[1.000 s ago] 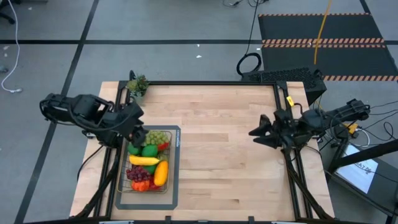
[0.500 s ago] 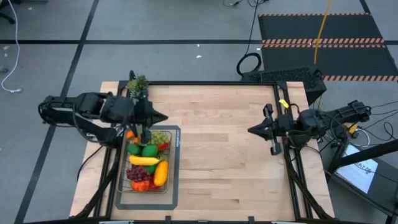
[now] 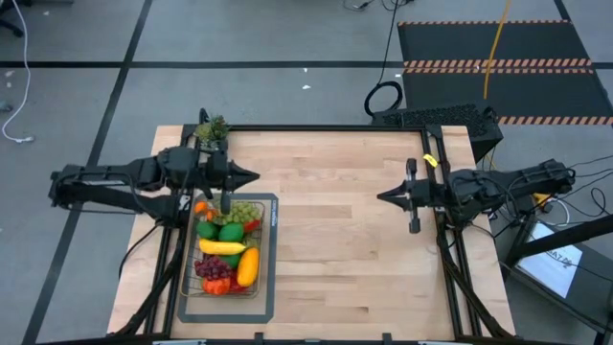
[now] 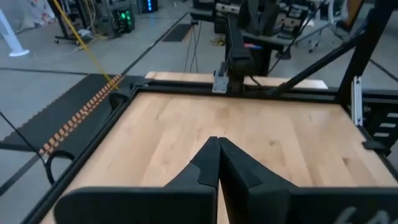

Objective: Build produce basket
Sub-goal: Return to Home Position

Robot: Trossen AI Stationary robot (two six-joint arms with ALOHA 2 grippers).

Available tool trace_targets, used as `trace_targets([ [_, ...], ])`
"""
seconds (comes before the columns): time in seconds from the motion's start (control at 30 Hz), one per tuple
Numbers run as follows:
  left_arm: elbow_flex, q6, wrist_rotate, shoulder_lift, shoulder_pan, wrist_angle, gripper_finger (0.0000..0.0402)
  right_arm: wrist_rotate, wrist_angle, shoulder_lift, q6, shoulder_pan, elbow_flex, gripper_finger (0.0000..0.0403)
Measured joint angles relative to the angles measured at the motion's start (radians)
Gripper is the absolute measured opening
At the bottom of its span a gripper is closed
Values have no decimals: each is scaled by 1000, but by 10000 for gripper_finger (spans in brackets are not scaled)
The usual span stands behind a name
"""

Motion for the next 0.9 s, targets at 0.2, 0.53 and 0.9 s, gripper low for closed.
trace_targets([
  [0.2,-159,-12,0,-78,0,85,8,0,210,-1,-29,0,-139,0],
  [0.53,-311,39,-9,-195,0,119,11,26,663,-1,-21,0,-447,0],
  [0.9,-427,-5,-17,-257,-20,216,4,26,692,-47,15,0,-588,0],
])
